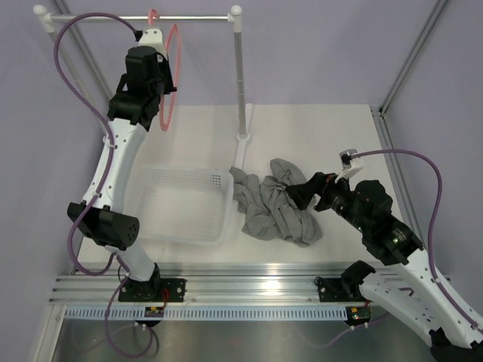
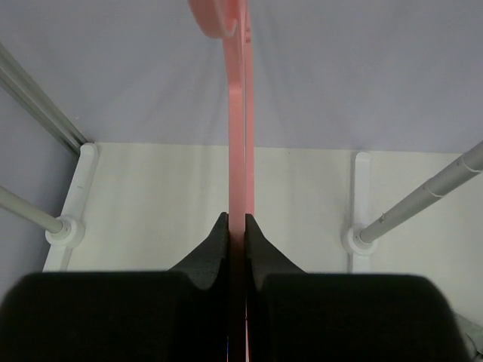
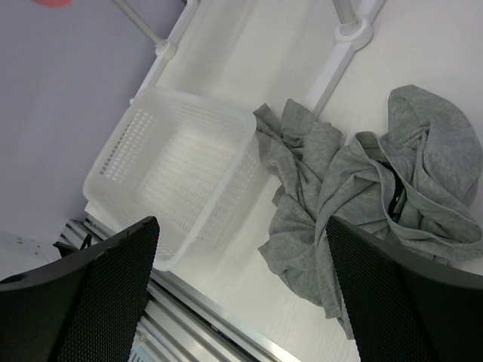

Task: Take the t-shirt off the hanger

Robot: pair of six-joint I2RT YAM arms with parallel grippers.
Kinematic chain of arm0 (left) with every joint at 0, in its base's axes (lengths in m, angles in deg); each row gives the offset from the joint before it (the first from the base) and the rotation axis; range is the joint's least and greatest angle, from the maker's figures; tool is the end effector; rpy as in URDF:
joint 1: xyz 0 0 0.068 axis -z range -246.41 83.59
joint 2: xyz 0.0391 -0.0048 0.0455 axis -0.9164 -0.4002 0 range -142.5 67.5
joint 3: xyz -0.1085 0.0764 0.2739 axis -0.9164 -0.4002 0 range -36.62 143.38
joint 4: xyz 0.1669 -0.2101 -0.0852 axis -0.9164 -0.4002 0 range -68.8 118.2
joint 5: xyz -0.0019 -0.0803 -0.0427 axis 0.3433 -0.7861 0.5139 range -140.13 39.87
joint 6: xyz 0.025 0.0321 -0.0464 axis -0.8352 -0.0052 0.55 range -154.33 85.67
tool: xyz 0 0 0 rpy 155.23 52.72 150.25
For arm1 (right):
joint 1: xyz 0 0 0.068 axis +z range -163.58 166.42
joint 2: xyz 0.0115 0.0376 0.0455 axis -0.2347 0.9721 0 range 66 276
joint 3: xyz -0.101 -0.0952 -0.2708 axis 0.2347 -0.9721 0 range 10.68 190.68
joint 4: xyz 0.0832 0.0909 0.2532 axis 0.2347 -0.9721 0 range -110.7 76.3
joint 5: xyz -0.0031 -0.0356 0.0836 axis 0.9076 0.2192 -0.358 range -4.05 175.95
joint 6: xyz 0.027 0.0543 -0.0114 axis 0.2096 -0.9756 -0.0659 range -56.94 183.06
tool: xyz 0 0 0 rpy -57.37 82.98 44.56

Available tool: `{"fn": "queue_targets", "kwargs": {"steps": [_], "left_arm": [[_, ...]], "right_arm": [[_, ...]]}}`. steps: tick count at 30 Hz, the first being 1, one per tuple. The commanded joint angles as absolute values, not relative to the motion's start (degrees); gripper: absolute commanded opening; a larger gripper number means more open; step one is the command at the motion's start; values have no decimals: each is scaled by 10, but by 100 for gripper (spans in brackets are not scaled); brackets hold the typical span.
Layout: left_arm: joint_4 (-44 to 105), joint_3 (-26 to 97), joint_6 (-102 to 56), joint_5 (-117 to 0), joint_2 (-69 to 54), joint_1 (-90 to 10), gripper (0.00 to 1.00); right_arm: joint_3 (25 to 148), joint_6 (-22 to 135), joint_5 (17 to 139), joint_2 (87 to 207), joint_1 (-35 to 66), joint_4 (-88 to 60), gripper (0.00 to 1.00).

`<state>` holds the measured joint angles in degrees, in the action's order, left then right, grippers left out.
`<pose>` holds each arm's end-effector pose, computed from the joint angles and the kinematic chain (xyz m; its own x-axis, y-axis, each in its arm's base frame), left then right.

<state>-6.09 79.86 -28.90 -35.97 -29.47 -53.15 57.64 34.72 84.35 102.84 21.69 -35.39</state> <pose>0.3942 -0.0811 0.5229 -0.2464 -0.0363 -0.9685 -0.0313 0.9991 -0.0295 0.1238 0.0891 0.3730 -0.4287 0.2780 -0.8596 -0.4499 0.7594 0.4700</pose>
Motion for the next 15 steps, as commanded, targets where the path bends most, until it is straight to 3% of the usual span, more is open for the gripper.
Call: {"fn": "queue_targets", "kwargs": {"steps": [1, 13, 15], "left_arm": [[-4, 846, -321, -352, -314, -531, 0], [17, 855, -335, -403, -324, -554, 0], [24, 855, -332, -424, -327, -556, 6]], "right_arm": [[569, 357, 829, 1009, 221, -332, 100], [570, 364, 825, 1011, 221, -334, 99], [571, 365, 825, 1012, 221, -333, 100]]}}
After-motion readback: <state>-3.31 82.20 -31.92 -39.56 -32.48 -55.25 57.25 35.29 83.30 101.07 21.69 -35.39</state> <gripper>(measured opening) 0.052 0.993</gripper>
